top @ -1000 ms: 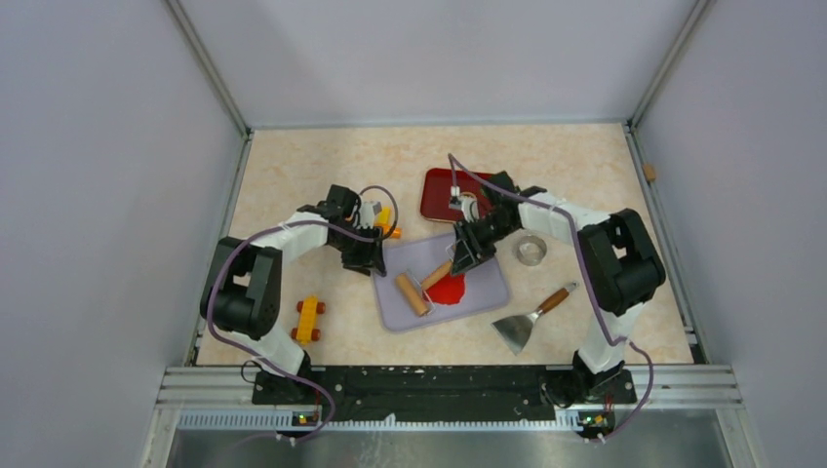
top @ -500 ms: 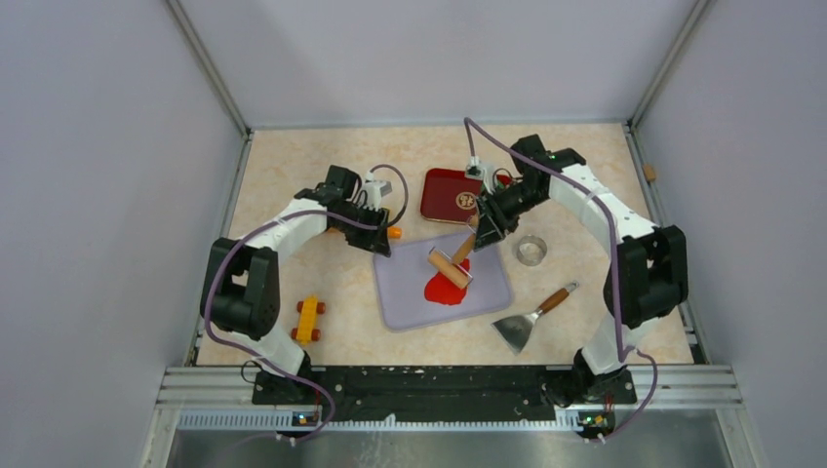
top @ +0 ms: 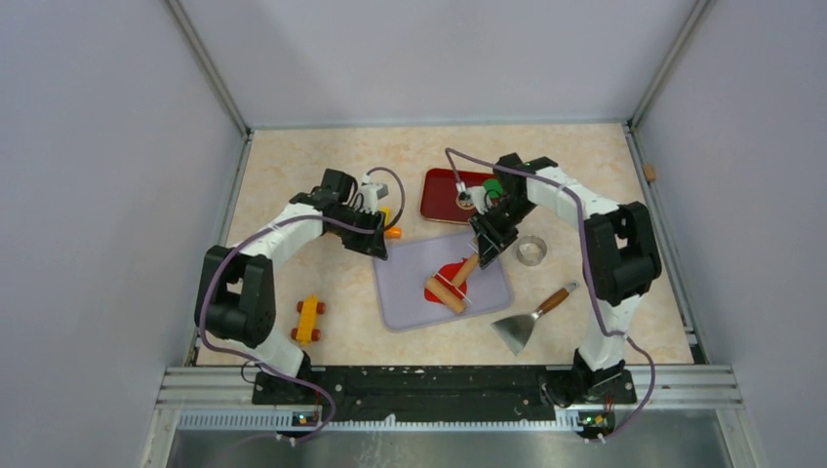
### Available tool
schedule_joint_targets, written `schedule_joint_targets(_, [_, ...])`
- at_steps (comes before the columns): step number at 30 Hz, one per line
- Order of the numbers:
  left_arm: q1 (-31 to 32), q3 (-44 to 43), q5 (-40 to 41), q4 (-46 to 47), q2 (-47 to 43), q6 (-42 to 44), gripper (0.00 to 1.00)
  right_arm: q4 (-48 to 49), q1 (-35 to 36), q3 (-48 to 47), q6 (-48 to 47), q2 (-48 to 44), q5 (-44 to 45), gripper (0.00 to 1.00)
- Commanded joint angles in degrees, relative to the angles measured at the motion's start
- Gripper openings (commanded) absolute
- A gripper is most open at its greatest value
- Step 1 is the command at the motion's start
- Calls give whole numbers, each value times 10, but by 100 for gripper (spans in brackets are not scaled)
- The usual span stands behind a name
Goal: Roll out the dumpling wrappers from the dough
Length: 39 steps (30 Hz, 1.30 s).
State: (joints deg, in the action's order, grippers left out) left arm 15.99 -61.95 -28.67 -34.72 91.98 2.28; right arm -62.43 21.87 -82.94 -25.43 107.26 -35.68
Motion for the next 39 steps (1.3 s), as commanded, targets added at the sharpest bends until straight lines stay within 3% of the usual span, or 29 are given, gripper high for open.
schedule_joint_targets(1, [-5, 8, -5, 12, -26, -7, 46, 40, 32, 29, -1, 18, 86, 0])
schedule_joint_targets(9, [-15, 13, -9, 16, -34, -17, 47, 90, 57, 69, 16, 14, 109, 0])
schedule_joint_targets(16, [-25, -9, -53, 18, -54, -3, 48, 90, 57, 2, 42, -20, -8, 0])
schedule_joint_targets(19, [-20, 24, -106, 99, -133, 38, 52, 66, 52, -42, 81, -23, -58, 0])
schedule_joint_targets(22, [43, 104, -95, 247, -239, 90, 57, 60, 44, -56, 137, -19, -99, 0])
schedule_joint_targets(25, [134, 139, -82, 291, -267, 177, 61, 71, 40, -37, 168, -23, -118, 0])
schedule_joint_targets(30, [233, 168, -16, 367, -213, 225, 61, 86, 21, 1, 208, -29, -178, 0])
schedule_joint_targets(34, [263, 204, 10, 474, -175, 231, 61, 110, -6, 31, 240, -40, -220, 0])
schedule_joint_targets(39, [272, 200, 43, 517, -114, 205, 60, 117, -19, 51, 246, -48, -233, 0])
